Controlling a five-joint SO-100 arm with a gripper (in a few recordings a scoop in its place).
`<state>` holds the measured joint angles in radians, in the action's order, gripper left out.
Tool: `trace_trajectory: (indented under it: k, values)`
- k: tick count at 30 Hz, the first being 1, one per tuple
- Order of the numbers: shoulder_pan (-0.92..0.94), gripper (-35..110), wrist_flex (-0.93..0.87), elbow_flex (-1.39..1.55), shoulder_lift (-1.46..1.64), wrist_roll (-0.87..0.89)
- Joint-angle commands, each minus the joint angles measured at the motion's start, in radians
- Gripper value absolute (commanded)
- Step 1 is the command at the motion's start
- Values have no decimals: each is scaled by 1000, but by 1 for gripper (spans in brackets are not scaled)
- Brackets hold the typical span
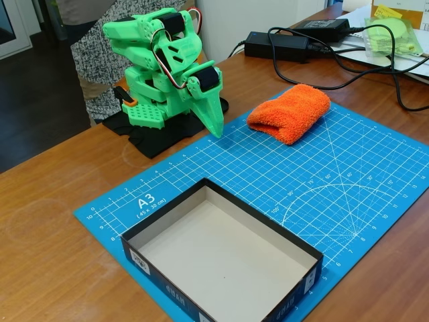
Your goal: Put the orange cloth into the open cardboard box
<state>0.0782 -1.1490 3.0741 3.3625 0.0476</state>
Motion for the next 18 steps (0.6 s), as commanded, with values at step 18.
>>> trace_trajectory:
  k: [18]
  values:
    - [15,0,-3,-9,12,15]
